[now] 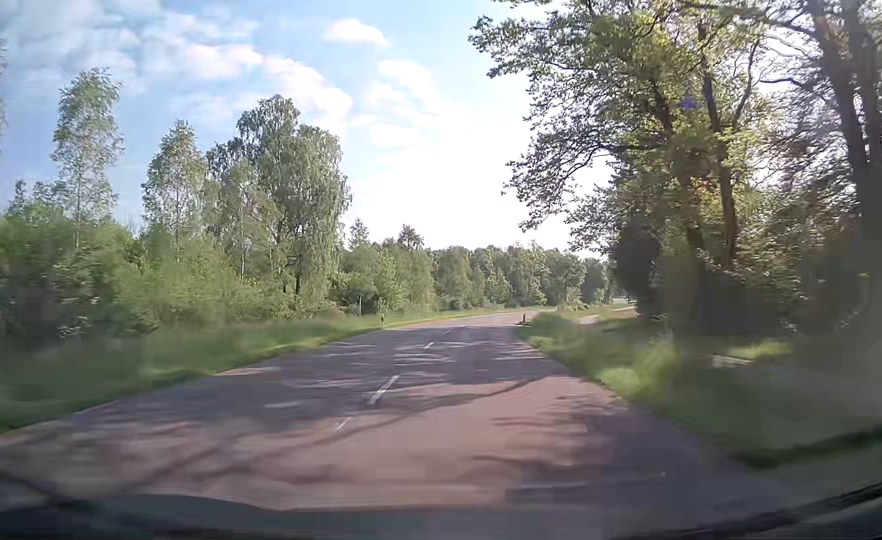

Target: Follow the waypoints while adhering to traffic rules and regulations

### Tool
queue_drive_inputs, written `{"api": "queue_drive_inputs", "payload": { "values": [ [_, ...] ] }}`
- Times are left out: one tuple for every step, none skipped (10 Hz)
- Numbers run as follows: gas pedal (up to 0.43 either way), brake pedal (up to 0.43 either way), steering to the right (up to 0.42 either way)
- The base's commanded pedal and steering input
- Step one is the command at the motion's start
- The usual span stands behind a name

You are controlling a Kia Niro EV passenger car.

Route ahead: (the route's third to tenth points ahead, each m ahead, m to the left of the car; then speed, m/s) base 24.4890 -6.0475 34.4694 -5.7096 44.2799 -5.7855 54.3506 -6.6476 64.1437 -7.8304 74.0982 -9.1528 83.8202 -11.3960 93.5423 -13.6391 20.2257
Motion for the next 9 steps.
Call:
{"api": "queue_drive_inputs", "payload": {
  "values": [
    [0.11,0.0,0.001],
    [0.11,0.0,0.001],
    [0.11,0.0,0.001],
    [0.11,0.0,0.001],
    [0.11,0.0,0.001],
    [0.079,0.0,0.002],
    [0.079,0.0,0.002],
    [0.079,0.0,0.003],
    [0.067,0.0,0.006]
  ]
}}
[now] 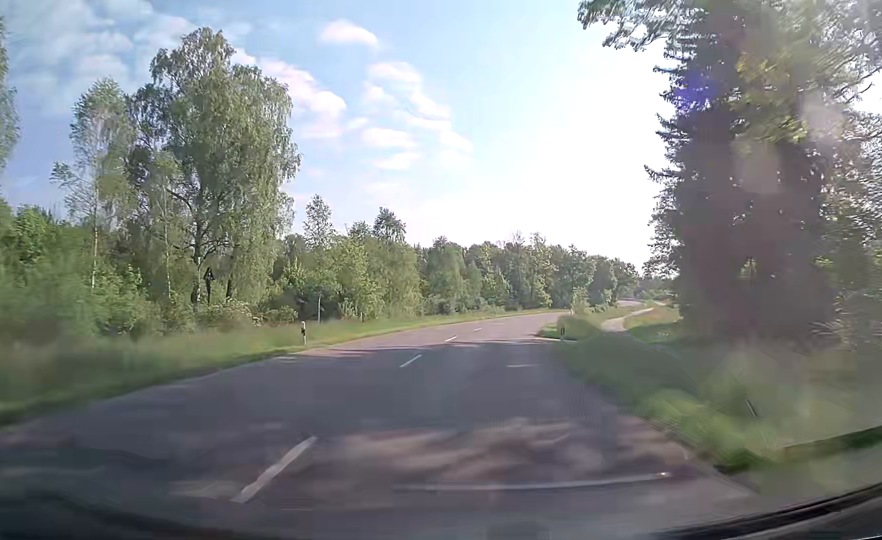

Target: Follow the waypoints while adhering to traffic rules and regulations

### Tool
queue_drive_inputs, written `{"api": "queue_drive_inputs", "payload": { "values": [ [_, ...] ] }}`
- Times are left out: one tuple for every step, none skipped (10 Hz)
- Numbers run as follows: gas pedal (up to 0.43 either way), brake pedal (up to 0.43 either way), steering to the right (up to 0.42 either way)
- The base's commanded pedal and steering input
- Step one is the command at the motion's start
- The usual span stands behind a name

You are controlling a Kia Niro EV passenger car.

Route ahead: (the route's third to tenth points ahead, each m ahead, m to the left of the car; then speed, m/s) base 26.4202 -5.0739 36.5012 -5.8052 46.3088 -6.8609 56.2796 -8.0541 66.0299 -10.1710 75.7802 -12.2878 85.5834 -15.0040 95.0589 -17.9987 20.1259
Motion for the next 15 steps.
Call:
{"api": "queue_drive_inputs", "payload": {
  "values": [
    [0.067,0.0,0.008],
    [0.067,0.0,0.01],
    [0.067,0.0,0.013],
    [0.079,0.0,0.017],
    [0.079,0.0,0.02],
    [0.079,0.0,0.021],
    [0.079,0.0,0.021],
    [0.079,0.0,0.021],
    [0.079,0.0,0.021],
    [0.079,0.0,0.021],
    [0.079,0.0,0.021],
    [0.079,0.0,0.021],
    [0.087,0.0,0.021],
    [0.087,0.0,0.021],
    [0.098,0.0,0.021]
  ]
}}
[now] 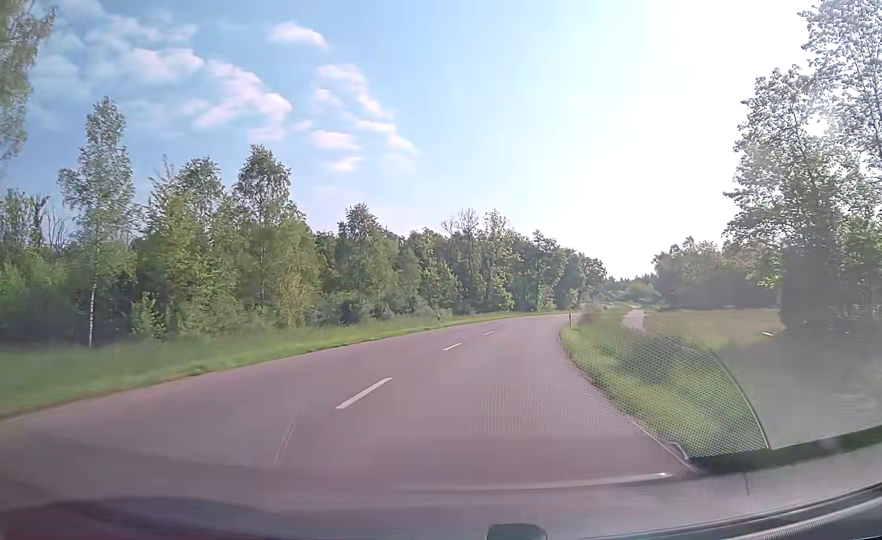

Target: Follow the waypoints while adhering to traffic rules and regulations

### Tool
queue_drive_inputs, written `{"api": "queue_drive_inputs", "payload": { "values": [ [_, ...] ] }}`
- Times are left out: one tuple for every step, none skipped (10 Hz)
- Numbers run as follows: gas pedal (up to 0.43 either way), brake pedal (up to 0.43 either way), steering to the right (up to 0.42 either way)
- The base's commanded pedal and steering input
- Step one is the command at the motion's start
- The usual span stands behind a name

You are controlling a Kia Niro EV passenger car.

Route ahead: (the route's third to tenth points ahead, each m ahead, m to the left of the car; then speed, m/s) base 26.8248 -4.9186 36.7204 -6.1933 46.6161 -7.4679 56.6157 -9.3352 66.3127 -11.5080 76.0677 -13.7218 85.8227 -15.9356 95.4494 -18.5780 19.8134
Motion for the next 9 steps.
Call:
{"api": "queue_drive_inputs", "payload": {
  "values": [
    [0.11,0.0,0.021],
    [0.11,0.0,0.023],
    [0.118,0.0,0.024],
    [0.138,0.0,0.025],
    [0.15,0.0,0.024],
    [0.157,0.0,0.025],
    [0.169,0.0,0.025],
    [0.169,0.0,0.025],
    [0.169,0.0,0.025]
  ]
}}
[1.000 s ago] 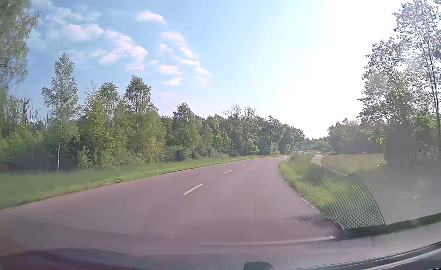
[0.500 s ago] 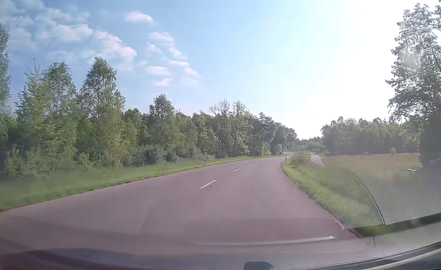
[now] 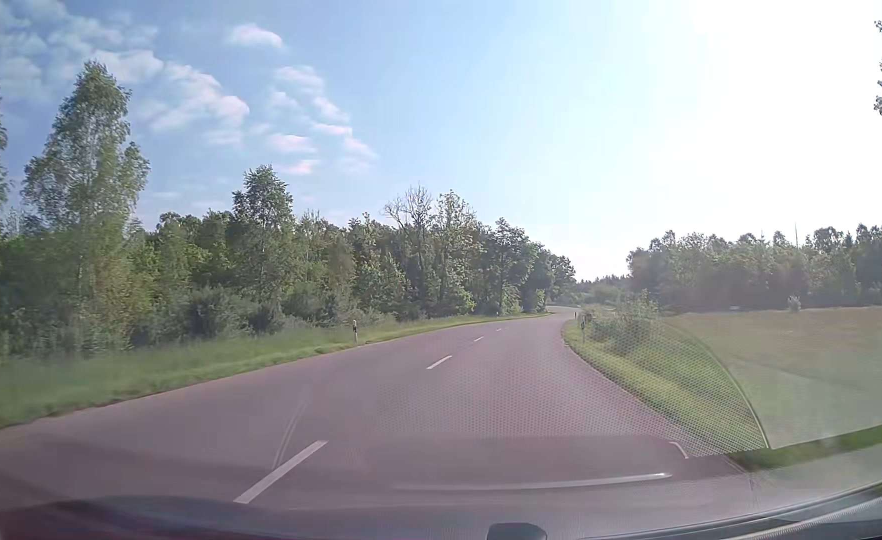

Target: Follow the waypoints while adhering to traffic rules and regulations

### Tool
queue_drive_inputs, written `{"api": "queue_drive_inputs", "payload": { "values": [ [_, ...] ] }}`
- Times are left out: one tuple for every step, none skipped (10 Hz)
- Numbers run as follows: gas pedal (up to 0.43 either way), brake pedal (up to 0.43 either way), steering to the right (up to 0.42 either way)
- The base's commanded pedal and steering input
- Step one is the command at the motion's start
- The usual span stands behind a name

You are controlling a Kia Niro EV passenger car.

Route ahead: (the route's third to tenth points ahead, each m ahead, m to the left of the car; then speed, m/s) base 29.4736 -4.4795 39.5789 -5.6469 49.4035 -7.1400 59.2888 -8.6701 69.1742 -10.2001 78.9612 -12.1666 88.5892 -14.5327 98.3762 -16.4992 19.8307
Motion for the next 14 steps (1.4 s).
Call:
{"api": "queue_drive_inputs", "payload": {
  "values": [
    [0.169,0.0,0.025],
    [0.169,0.0,0.025],
    [0.169,0.0,0.026],
    [0.169,0.0,0.026],
    [0.169,0.0,0.026],
    [0.169,0.0,0.027],
    [0.169,0.0,0.027],
    [0.169,0.0,0.027],
    [0.169,0.0,0.028],
    [0.169,0.0,0.028],
    [0.169,0.0,0.028],
    [0.169,0.0,0.027],
    [0.169,0.0,0.025],
    [0.169,0.0,0.022]
  ]
}}
